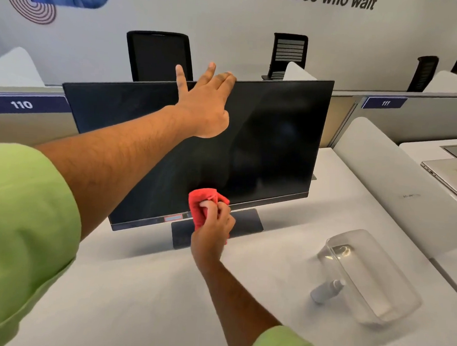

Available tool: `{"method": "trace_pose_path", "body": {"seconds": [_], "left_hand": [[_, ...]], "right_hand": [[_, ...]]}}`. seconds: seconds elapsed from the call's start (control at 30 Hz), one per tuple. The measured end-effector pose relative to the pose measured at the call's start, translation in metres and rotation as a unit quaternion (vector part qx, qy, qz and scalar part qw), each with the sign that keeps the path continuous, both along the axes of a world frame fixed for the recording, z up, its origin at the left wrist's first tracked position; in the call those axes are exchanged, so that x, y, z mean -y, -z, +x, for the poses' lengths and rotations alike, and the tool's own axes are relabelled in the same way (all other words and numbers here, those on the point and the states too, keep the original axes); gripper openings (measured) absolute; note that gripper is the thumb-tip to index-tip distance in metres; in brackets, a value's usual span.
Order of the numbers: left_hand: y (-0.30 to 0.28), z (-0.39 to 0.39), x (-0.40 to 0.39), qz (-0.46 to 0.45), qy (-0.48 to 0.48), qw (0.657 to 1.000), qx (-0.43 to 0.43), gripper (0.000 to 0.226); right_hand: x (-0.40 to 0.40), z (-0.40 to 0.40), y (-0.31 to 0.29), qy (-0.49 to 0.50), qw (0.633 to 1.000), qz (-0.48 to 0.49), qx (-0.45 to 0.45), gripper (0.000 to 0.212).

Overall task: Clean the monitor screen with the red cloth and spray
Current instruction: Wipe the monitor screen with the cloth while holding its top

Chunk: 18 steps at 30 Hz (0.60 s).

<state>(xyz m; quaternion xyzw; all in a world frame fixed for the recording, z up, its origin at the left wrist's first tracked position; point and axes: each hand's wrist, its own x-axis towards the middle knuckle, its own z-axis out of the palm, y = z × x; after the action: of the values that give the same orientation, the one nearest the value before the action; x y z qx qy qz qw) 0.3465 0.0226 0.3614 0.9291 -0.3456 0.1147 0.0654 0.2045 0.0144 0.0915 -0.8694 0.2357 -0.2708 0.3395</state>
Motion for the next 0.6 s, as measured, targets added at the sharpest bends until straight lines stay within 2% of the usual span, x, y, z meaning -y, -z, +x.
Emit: {"method": "trace_pose_path", "body": {"seconds": [0.1,0.2,0.33,0.4,0.47,0.53,0.6], "left_hand": [[-0.002,-0.001,-0.001,0.002,0.001,1.0,-0.009,0.077],[-0.003,-0.001,0.0,0.006,0.004,1.0,-0.01,0.078],[-0.003,0.0,0.0,0.014,0.004,1.0,-0.013,0.079],[-0.002,-0.001,0.0,0.013,0.002,1.0,-0.011,0.08],[-0.003,-0.001,0.0,0.012,0.001,1.0,-0.013,0.08],[-0.003,-0.001,0.0,0.012,0.002,1.0,-0.015,0.08],[-0.005,0.0,-0.001,0.011,0.004,1.0,-0.017,0.079]], "right_hand": [[0.032,-0.003,-0.006,-0.012,0.999,-0.027,0.039,0.045],[0.098,-0.002,-0.017,0.091,0.993,0.012,0.081,0.034],[0.159,-0.002,-0.026,0.184,0.979,0.078,0.049,0.028],[0.143,0.003,-0.03,0.223,0.966,0.113,0.059,0.03],[0.096,0.007,-0.027,0.211,0.966,0.113,0.093,0.032],[0.036,0.007,-0.016,0.132,0.983,0.079,0.098,0.036],[-0.01,0.001,-0.008,0.043,0.996,0.064,0.051,0.042]]}}
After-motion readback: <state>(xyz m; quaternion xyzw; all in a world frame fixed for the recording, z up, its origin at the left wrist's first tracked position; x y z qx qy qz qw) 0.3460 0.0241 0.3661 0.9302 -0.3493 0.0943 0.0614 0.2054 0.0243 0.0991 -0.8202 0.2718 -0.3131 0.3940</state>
